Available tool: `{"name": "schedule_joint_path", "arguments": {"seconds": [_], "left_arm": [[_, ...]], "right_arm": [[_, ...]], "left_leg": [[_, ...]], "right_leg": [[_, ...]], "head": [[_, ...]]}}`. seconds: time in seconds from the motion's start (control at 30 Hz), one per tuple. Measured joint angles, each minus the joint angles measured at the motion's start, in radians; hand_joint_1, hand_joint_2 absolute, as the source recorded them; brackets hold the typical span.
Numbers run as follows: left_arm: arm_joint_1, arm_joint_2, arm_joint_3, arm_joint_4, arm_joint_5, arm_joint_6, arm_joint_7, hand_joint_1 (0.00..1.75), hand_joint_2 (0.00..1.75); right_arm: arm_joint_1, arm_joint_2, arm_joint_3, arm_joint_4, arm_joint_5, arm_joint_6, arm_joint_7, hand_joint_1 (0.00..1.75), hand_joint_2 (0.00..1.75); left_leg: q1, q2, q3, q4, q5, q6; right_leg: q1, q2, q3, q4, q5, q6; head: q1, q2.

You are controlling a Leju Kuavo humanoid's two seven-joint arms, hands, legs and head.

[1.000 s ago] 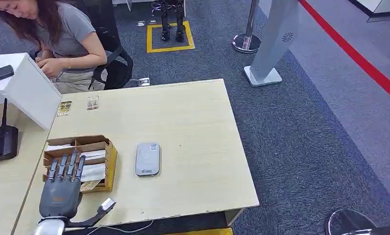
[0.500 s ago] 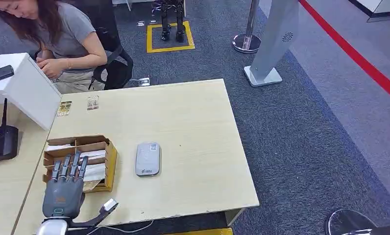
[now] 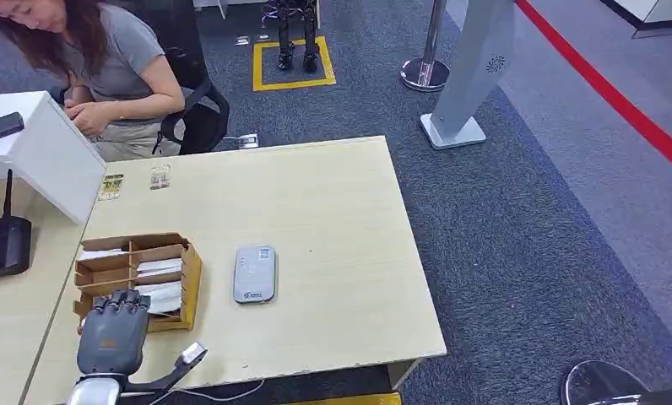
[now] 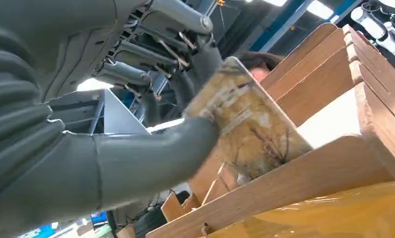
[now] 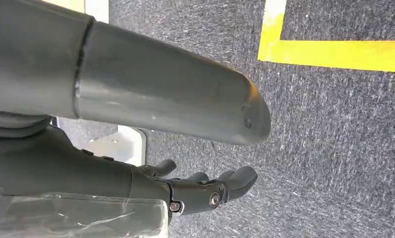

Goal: Pass the card to the sensor for recognition and then transmit it.

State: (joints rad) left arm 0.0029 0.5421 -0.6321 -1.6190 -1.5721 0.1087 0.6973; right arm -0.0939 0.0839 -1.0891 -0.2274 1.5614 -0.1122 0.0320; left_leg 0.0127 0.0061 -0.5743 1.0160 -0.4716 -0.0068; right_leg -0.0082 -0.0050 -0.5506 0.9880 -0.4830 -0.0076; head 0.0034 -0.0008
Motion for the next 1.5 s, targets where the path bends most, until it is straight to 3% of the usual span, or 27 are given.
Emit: {"name": "schedule_joint_path", "arguments": {"seconds": [0.6,0.7,0.83,1.07,1.2,1.3,1.5], "left_arm": [[-0.011,-0.005,-0.001,0.0,0.0,0.021,0.0,1.75,1.75],[-0.017,-0.018,0.007,-0.016,0.0,0.024,-0.063,1.75,1.75],[-0.029,-0.075,0.068,-0.063,0.0,0.018,-0.19,1.75,1.75],[-0.065,-0.233,0.214,-0.173,0.001,-0.003,-0.417,1.75,1.75],[-0.097,-0.339,0.284,-0.243,0.055,-0.019,-0.541,1.75,1.75],[-0.142,-0.397,0.323,-0.297,0.075,-0.041,-0.569,1.75,1.75],[-0.206,-0.438,0.38,-0.355,0.067,-0.064,-0.569,1.75,1.75]], "right_arm": [[0.0,0.0,0.0,0.0,-0.003,-0.001,-0.003,0.0,0.0],[0.0,0.0,0.0,0.0,-0.003,-0.002,-0.005,0.0,0.0],[-0.001,0.0,0.0,0.0,-0.003,-0.002,-0.008,0.0,0.0],[-0.004,0.004,0.0,0.0,-0.005,-0.003,-0.016,0.0,0.0],[-0.004,0.006,0.0,0.0,-0.01,-0.002,-0.016,0.0,0.0],[-0.005,0.008,0.0,0.0,-0.009,-0.002,-0.015,0.0,0.0],[-0.013,0.013,0.0,0.0,0.0,0.0,-0.015,0.0,0.0]], "left_leg": [[0.0,0.0,0.0,0.0,0.0,0.0],[0.0,0.0,0.0,0.0,0.0,0.0],[-0.001,0.0,0.0,0.0,0.0,0.0],[-0.001,0.0,0.0,0.001,0.0,0.0],[-0.001,0.0,0.0,0.001,0.0,0.0],[-0.001,0.0,0.0,0.001,0.0,0.0],[-0.001,0.0,0.0,0.001,0.001,0.0]], "right_leg": [[0.0,0.0,0.0,0.0,0.0,0.0],[0.0,0.0,0.0,0.0,0.0,0.0],[0.0,0.0,0.0,0.0,0.0,0.0],[-0.001,0.0,0.0,0.0,0.001,0.001],[-0.001,0.0,0.0,0.0,0.001,0.001],[-0.001,0.0,0.0,0.0,0.001,0.001],[-0.001,0.0,0.0,0.001,0.001,0.001]], "head": [[0.0,0.0],[0.0,0.0],[0.0,0.0],[0.001,0.0],[0.001,0.0],[0.001,0.0],[0.0,0.0]]}}
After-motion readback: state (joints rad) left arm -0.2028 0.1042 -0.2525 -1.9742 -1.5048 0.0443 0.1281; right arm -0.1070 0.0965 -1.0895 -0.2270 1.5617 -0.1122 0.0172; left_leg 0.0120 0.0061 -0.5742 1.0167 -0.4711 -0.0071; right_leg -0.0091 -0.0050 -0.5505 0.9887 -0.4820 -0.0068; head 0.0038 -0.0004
